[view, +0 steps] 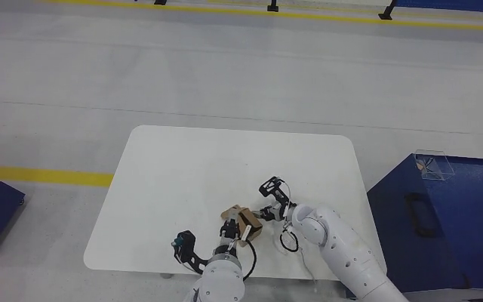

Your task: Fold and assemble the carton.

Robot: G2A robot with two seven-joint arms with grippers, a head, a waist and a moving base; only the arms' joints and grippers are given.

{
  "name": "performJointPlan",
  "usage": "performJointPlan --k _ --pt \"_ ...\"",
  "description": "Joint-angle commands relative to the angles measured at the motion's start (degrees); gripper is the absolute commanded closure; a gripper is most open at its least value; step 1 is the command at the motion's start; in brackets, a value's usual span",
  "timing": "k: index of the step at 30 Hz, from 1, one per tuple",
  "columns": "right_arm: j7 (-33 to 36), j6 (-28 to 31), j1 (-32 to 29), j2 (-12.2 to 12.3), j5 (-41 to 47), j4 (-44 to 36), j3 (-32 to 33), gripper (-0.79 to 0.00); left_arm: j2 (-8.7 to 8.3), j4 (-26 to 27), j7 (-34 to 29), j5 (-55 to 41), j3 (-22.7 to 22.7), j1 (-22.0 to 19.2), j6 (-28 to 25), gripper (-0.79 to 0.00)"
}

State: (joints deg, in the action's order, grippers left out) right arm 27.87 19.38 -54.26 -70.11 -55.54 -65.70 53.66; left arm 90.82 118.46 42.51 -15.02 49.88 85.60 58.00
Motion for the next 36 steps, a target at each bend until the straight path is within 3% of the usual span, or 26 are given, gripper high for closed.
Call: performJointPlan --k 1,10,16,19,26,36 --pt "-0.44 -0.01 1.67 -0.73 0.21 1.24 -1.52 -0.785 -0.05 0.35 -0.62 0.21 0.36 0.40 0.00 -0.785" --pt "-2.56 1.07 7.10 -4.28 2.88 6.29 -7.71 -0.785 0.09 0.41 -2.81 1.03 1.81 1.26 0.00 -0.785" --pt "-8.89 1.50 7.99 -4.78 7.51 8.57 -5.14 -0.785 0.07 -0.08 -5.18 1.17 2.22 0.66 0.00 -0.785" --pt "-10.52 4.03 6.02 -3.93 9.38 7.03 -2.37 -0.785 0.05 -0.23 -5.47 1.18 2.25 0.71 -0.18 -0.785" --pt "-7.24 8.68 -3.21 -0.94 9.24 -3.85 3.72 -0.785 -1.32 -6.65 -8.01 9.46 2.02 1.07 0.00 -0.785" --pt "-5.03 4.44 -12.14 1.01 -0.38 -14.65 6.34 -0.785 -3.14 -14.04 -19.21 17.78 1.41 0.23 0.00 -0.785"
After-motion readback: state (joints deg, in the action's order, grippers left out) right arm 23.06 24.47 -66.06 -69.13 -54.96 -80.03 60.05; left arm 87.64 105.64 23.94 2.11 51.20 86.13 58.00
